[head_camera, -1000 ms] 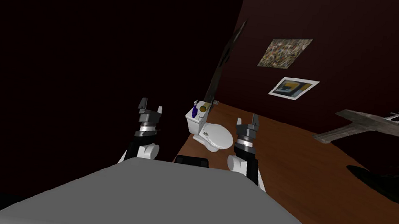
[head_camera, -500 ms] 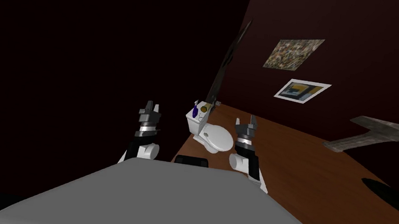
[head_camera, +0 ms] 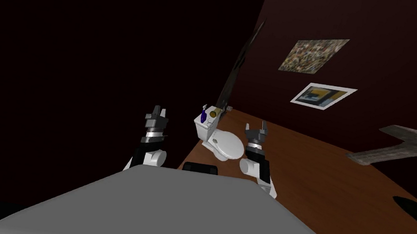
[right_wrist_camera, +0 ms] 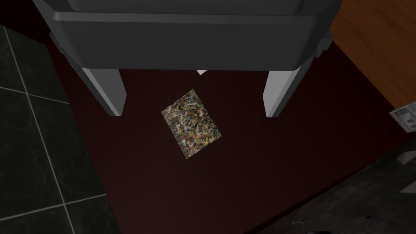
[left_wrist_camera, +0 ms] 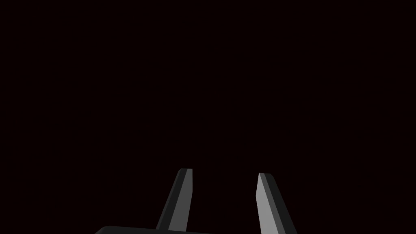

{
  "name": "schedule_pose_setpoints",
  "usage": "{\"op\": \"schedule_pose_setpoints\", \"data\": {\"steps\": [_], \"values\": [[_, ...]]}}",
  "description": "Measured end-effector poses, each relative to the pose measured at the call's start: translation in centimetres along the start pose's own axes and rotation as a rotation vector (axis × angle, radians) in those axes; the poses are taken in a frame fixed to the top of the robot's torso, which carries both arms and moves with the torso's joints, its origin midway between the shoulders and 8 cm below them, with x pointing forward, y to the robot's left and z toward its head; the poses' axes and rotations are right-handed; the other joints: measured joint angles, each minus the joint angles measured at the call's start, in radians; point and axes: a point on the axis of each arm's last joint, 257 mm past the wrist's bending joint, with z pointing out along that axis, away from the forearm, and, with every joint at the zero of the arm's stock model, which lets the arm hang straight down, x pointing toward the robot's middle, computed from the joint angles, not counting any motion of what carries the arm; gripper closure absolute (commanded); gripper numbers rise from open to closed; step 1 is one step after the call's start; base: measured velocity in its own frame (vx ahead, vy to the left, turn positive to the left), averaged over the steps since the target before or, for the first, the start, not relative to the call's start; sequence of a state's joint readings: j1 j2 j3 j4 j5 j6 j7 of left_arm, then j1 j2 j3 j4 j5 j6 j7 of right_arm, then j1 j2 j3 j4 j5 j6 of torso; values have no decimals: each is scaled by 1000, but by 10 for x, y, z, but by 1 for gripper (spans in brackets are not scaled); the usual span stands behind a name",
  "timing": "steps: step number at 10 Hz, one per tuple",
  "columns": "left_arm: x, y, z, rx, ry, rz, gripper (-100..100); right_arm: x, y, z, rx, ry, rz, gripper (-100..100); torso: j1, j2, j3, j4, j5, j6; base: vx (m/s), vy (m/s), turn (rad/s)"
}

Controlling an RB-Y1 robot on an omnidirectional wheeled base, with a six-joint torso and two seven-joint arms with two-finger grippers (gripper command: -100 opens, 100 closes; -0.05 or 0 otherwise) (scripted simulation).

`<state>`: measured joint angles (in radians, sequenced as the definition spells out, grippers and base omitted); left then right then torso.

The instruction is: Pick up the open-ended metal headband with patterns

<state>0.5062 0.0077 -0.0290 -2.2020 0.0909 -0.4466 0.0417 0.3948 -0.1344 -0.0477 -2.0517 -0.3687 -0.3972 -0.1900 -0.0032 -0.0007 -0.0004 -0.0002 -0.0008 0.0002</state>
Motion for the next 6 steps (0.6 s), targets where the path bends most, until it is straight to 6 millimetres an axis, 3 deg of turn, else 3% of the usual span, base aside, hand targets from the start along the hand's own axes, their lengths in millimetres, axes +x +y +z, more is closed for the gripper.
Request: {"op": "schedule_pose_setpoints", "data": {"steps": [6], "values": [[0,0,0,0,0,0,0,-31,-23,13,20,-75,213,-100,0,0,0,0,0,0,-7,-51,86]]}}
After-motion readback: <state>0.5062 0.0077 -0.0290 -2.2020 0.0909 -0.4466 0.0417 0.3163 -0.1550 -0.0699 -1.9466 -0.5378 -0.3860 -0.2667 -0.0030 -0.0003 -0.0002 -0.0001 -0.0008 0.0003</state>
